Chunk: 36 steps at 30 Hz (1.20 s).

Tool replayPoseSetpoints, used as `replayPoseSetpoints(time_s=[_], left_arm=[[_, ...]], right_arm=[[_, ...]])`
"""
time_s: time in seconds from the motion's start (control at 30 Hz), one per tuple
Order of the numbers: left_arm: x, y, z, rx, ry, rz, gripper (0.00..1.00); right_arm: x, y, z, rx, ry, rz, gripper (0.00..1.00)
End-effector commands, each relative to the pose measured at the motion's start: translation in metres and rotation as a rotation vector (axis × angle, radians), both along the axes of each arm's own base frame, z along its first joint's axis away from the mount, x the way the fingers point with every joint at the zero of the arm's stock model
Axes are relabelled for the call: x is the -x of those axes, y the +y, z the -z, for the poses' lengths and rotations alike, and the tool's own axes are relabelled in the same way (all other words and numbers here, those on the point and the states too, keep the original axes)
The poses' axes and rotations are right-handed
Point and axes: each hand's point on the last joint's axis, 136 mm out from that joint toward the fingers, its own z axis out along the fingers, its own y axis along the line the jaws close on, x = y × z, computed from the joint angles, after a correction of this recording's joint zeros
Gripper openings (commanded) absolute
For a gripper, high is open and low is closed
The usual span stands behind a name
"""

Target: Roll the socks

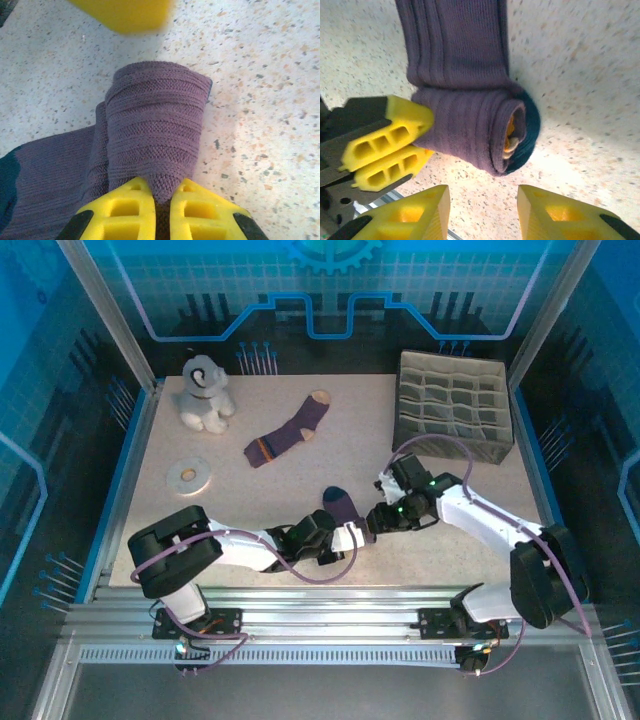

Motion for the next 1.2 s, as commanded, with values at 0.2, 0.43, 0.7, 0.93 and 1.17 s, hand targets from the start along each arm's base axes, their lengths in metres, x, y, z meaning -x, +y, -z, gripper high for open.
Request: replayPoseSetpoints(time_s=[0.2,0.43,0.7,0.93,1.17], left_arm=[[0.05,0.025,0.044,-0.063,0.262,0.097,0.0],[0.053,0.031,0.046,-0.072,0.306,0.079,0.0],[0.059,0.038,0.041,-0.044,0.386,0.066,0.0],[0.055,0.038,0.034,-0.029,0.493,0.002,0.0],[0.048,0.04,0.028,0.03,0.7,-0.039,0.0]], right_arm=[[-0.047,0.045,-0.004,-0.041,-0.042,-0.146,0.31],[-0.053,0.07,0.046,0.029,0.048,-0.214,0.25],[-0.055,0.039,0.09,0.1,0.147,-0.132,0.24],[-0.057,0.025,0.097,0.114,0.16,-0.103,0.24],[-0.063,0.02,0.085,0.059,0.131,-0.076,0.26]])
